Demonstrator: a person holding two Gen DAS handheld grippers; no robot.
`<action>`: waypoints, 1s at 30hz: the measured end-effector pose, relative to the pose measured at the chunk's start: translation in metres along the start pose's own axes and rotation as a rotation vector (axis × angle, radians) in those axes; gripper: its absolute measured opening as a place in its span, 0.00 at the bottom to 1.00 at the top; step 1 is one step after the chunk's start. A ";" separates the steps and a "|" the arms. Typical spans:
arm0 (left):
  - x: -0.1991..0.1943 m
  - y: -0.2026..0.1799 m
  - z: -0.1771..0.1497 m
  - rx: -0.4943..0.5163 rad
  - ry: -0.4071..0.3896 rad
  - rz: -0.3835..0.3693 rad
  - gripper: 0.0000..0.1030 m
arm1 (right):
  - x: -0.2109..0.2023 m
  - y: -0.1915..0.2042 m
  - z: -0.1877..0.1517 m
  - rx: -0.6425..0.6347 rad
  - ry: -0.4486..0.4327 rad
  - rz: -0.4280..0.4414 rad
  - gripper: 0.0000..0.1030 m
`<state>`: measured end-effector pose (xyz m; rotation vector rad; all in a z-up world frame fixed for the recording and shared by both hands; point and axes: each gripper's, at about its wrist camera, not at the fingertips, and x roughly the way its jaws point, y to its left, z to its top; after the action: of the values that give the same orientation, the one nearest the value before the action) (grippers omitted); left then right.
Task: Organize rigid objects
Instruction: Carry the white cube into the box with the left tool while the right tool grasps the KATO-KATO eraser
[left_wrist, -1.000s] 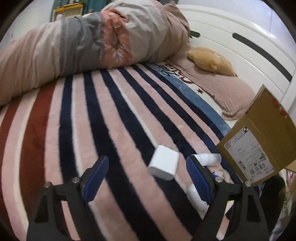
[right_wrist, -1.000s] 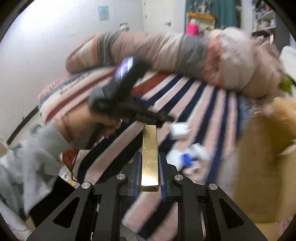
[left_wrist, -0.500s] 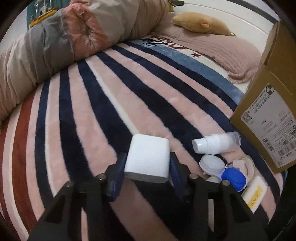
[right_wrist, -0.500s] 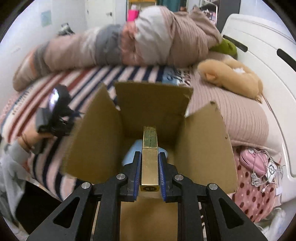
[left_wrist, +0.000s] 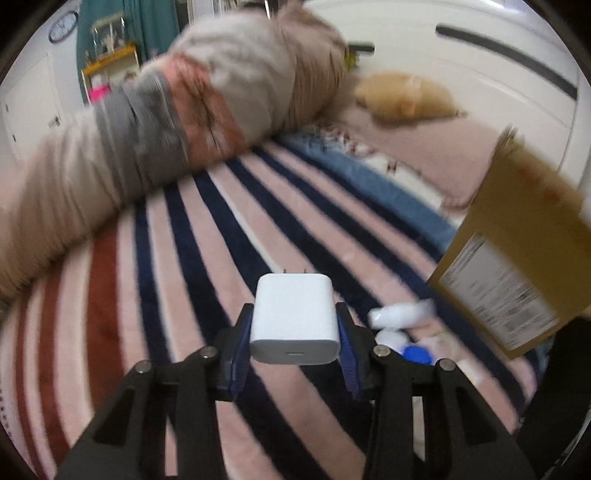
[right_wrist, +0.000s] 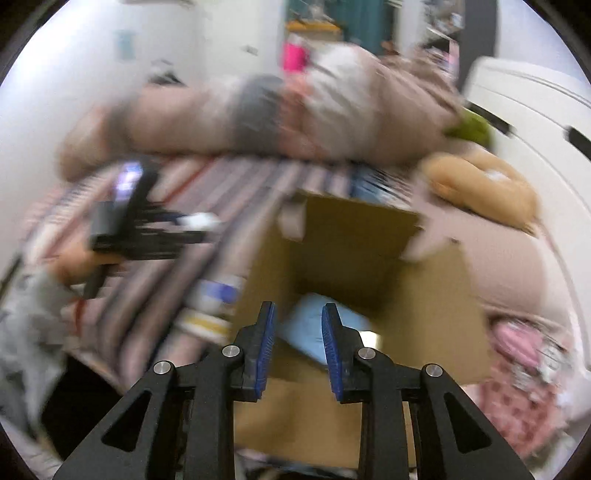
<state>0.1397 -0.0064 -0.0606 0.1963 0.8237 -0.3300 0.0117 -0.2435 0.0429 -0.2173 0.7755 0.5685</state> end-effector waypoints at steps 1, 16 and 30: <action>-0.017 -0.002 0.007 0.006 -0.025 0.001 0.37 | -0.003 0.016 0.000 -0.026 -0.017 0.055 0.21; -0.093 -0.176 0.104 0.378 -0.036 -0.303 0.37 | 0.103 0.085 -0.091 0.251 -0.107 0.044 0.49; -0.046 -0.213 0.098 0.474 0.086 -0.238 0.78 | 0.192 0.078 -0.087 0.244 -0.042 -0.229 0.87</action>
<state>0.1005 -0.2237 0.0297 0.5598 0.8453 -0.7448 0.0264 -0.1352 -0.1530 -0.0669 0.7601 0.2583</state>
